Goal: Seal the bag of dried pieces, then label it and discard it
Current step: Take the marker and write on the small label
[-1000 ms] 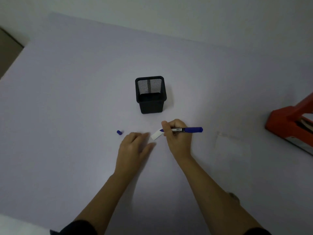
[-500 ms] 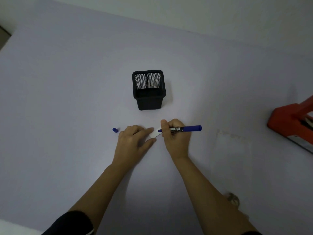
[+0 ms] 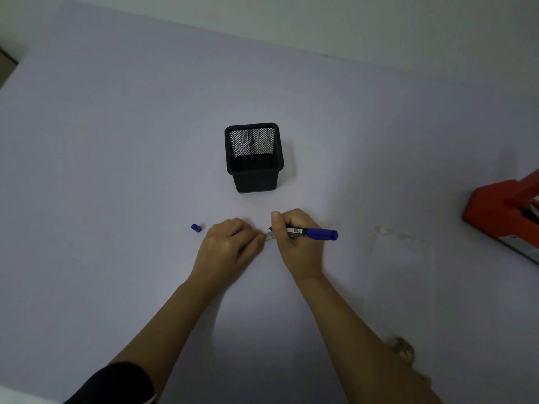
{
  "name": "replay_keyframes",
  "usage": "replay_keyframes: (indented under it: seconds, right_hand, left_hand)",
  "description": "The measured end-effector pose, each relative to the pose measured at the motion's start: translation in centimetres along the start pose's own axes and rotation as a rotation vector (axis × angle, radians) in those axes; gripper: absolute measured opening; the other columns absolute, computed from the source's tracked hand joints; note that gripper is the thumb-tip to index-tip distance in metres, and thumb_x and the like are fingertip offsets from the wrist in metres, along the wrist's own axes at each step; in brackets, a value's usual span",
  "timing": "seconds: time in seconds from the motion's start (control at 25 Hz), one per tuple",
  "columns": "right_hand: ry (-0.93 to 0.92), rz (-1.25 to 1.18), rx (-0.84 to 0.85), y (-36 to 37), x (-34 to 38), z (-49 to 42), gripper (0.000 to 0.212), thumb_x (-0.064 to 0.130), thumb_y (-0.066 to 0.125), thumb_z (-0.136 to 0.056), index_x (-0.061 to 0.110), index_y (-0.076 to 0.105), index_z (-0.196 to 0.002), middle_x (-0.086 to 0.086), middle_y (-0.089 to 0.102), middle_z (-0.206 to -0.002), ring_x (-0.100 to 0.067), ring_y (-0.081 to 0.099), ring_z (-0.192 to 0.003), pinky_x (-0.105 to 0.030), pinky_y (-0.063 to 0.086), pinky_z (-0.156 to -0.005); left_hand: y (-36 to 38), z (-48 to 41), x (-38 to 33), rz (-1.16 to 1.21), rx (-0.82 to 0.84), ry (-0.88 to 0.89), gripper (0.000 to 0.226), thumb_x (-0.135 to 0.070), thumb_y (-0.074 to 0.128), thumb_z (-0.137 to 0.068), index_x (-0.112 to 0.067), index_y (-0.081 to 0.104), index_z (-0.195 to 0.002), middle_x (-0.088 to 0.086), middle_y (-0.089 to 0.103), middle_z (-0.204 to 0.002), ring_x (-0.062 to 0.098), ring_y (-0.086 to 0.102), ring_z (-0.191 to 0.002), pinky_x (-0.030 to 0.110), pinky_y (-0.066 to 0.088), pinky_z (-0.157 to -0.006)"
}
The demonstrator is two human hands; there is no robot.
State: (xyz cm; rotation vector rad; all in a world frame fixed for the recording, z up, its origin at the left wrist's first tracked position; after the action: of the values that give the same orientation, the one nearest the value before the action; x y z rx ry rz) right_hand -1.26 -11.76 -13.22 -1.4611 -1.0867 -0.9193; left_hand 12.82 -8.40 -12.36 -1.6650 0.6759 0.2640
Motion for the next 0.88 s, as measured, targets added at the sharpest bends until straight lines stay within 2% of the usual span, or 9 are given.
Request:
replay_keyframes:
  seconds: [0.12, 0.2, 0.28, 0.36, 0.48, 0.56, 0.68, 0.88]
  right_hand:
    - [-0.003, 0.001, -0.007, -0.1, 0.0, 0.1, 0.037, 0.024, 0.052, -0.087, -0.001, 0.052, -0.06, -0.017, 0.055, -0.058, -0.019, 0.05, -0.059, -0.007, 0.039, -0.056]
    - [-0.01, 0.007, -0.006, -0.1, 0.1, 0.1, 0.036, 0.024, 0.051, -0.087, -0.001, 0.052, -0.06, -0.014, 0.055, -0.058, -0.011, 0.05, -0.058, -0.006, 0.038, -0.056]
    - [-0.024, 0.017, -0.008, -0.1, 0.2, 0.2, 0.035, 0.023, 0.051, -0.087, 0.0, 0.051, -0.059, -0.011, 0.053, -0.057, 0.0, 0.047, -0.057, -0.006, 0.037, -0.056]
    - [-0.031, 0.018, -0.004, -0.1, 0.3, 0.1, 0.036, 0.022, 0.051, -0.087, 0.0, 0.05, -0.059, -0.012, 0.052, -0.056, 0.002, 0.045, -0.056, -0.006, 0.037, -0.056]
    - [-0.021, 0.003, 0.001, -0.1, 0.2, 0.1, 0.039, 0.023, 0.05, -0.088, -0.001, 0.047, -0.057, -0.013, 0.05, -0.055, -0.005, 0.043, -0.054, -0.011, 0.037, -0.053]
    - [-0.015, -0.011, 0.0, -0.1, 0.1, 0.1, 0.041, 0.024, 0.05, -0.088, -0.002, 0.045, -0.057, -0.014, 0.049, -0.054, -0.013, 0.044, -0.053, -0.019, 0.039, -0.051]
    - [-0.015, -0.001, -0.004, -0.1, 0.1, 0.2, 0.043, 0.025, 0.049, -0.088, -0.003, 0.044, -0.056, -0.014, 0.047, -0.053, -0.02, 0.044, -0.053, -0.024, 0.039, -0.049]
    - [-0.017, 0.012, -0.001, 0.0, 0.1, 0.2, 0.041, 0.025, 0.049, -0.088, 0.001, 0.042, -0.056, -0.01, 0.043, -0.053, -0.022, 0.041, -0.05, -0.03, 0.039, -0.046]
  left_hand:
    - [-0.3, -0.2, -0.2, 0.046, -0.007, -0.056, 0.037, -0.033, 0.048, -0.089, -0.006, 0.073, -0.087, 0.008, 0.065, -0.074, 0.018, 0.059, -0.063, 0.028, 0.05, -0.056]
    - [-0.4, -0.1, -0.2, 0.063, -0.022, -0.102, 0.036, -0.032, 0.05, -0.086, -0.005, 0.073, -0.093, 0.008, 0.064, -0.075, 0.017, 0.058, -0.063, 0.025, 0.049, -0.056]
    - [-0.5, 0.2, -0.2, 0.058, -0.058, -0.141, 0.037, -0.031, 0.051, -0.086, -0.003, 0.071, -0.099, 0.009, 0.064, -0.078, 0.016, 0.059, -0.065, 0.021, 0.048, -0.059]
    - [-0.6, 0.5, -0.5, 0.058, -0.129, -0.175, 0.037, -0.029, 0.051, -0.087, -0.001, 0.07, -0.101, 0.011, 0.065, -0.081, 0.015, 0.058, -0.069, 0.015, 0.044, -0.064]
    - [-0.1, 1.0, -1.3, 0.112, -0.191, -0.181, 0.043, -0.036, 0.048, -0.09, 0.0, 0.071, -0.097, 0.013, 0.068, -0.081, 0.012, 0.055, -0.076, 0.014, 0.043, -0.074]
    - [0.4, 1.1, -1.6, 0.121, -0.173, -0.202, 0.043, -0.038, 0.048, -0.09, -0.003, 0.072, -0.096, 0.011, 0.068, -0.08, 0.013, 0.058, -0.074, 0.014, 0.045, -0.07]
    - [1.0, 1.1, -1.6, 0.074, -0.157, -0.217, 0.037, -0.033, 0.052, -0.087, -0.004, 0.073, -0.095, 0.01, 0.066, -0.077, 0.017, 0.06, -0.068, 0.021, 0.049, -0.061]
    - [1.2, 1.1, -1.4, 0.083, -0.172, -0.226, 0.036, -0.031, 0.053, -0.086, -0.003, 0.073, -0.093, 0.011, 0.064, -0.076, 0.019, 0.059, -0.066, 0.024, 0.05, -0.058]
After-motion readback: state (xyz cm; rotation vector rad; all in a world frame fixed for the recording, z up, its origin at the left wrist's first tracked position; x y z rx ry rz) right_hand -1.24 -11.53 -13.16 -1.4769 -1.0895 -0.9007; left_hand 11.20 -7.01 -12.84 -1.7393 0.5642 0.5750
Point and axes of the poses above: each hand's wrist, its own z-axis away from the middle knuckle, its own y-axis out of the palm, x = y × z, the point moved 3 cm from there along -z, towards the middle knuckle
